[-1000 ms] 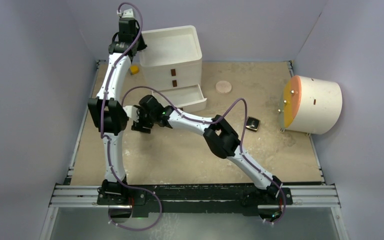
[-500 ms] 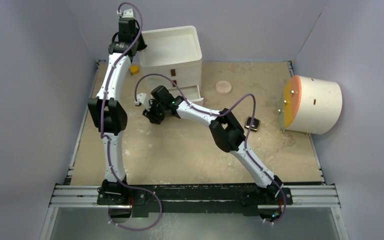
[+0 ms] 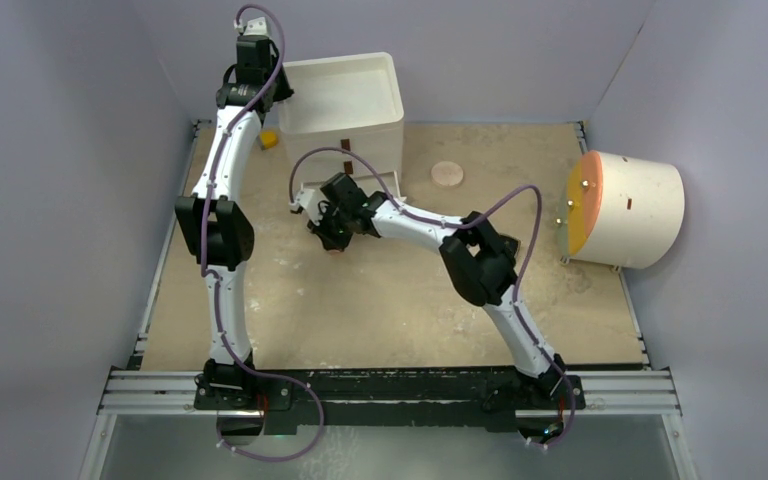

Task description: Organize the makeup

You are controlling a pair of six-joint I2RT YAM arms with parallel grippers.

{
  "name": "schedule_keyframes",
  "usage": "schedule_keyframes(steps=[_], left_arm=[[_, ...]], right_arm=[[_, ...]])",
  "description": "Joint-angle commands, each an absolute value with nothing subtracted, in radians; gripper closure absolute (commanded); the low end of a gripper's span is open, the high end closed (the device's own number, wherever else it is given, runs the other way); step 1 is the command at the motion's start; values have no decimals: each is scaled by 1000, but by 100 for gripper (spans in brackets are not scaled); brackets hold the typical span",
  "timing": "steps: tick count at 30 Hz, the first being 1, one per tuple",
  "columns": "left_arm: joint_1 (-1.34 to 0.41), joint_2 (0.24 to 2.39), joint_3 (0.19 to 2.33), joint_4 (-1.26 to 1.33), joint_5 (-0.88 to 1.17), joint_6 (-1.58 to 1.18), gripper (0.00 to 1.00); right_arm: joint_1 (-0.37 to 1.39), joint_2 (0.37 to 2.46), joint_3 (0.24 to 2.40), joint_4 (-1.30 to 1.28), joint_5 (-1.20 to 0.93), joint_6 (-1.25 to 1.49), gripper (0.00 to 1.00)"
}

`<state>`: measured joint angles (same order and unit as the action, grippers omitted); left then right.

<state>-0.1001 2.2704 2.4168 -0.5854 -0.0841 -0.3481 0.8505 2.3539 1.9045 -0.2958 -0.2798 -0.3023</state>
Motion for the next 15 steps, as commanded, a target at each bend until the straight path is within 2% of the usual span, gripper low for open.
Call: schedule_keyframes(steps=[1,7,15], left_arm=[[-98,2308,2385,-690,20,-388,100],[-98,2302,2385,-699,18,-382,100],[-98,2290,2375,-704,19,-371,100]], right_arm=[[855,2128,1791,-219,-324,-236,100],[842,2035,1718,-61,-126,-237,100],[800,2173,1813,26,94,-281,100]])
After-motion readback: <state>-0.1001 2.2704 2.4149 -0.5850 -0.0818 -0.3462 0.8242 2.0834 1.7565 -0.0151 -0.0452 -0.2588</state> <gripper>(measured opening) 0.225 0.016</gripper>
